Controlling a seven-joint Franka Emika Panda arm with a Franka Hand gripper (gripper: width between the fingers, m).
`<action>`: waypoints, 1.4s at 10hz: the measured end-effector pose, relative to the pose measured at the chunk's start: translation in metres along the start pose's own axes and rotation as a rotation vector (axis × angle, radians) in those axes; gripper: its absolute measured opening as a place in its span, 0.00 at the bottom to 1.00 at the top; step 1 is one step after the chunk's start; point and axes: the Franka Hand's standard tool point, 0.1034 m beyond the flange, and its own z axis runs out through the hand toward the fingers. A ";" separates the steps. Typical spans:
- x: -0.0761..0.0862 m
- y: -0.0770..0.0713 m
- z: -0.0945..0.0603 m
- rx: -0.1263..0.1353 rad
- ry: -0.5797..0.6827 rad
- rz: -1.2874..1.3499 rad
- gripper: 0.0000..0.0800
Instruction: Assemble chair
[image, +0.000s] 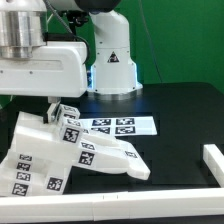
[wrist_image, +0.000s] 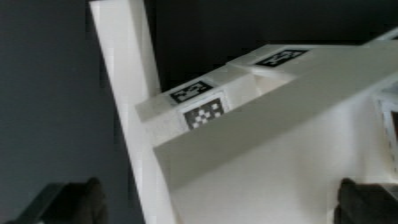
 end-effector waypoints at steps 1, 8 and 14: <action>-0.003 0.000 0.000 0.002 -0.002 0.002 0.81; -0.002 0.005 0.001 0.019 0.043 0.001 0.81; -0.002 -0.026 0.008 0.031 0.050 0.011 0.81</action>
Offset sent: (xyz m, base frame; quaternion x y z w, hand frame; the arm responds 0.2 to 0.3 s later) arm -0.0002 -0.0163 -0.0218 0.0227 0.0100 -0.0045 0.9997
